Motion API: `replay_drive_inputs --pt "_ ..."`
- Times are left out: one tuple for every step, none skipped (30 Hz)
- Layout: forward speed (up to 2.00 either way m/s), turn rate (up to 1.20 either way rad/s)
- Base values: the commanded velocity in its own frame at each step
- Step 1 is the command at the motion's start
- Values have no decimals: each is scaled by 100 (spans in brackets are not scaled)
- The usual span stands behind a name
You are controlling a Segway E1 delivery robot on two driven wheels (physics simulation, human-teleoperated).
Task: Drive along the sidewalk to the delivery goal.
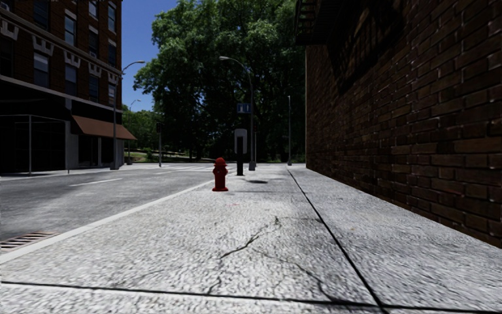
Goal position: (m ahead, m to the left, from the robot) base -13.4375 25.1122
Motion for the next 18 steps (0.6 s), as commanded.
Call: replay_drive_inputs --pt "200 -77" --pt "200 -26" --pt "200 -5" --pt "200 -5" --pt "200 -1" --pt "200 0" --pt "200 0" --pt "200 0" --pt "200 0" --pt "200 0" --pt "200 0" --pt "200 0" --pt "200 0" --pt "200 0" --pt "200 0" --pt "200 0" --pt "200 0" --pt "200 0"
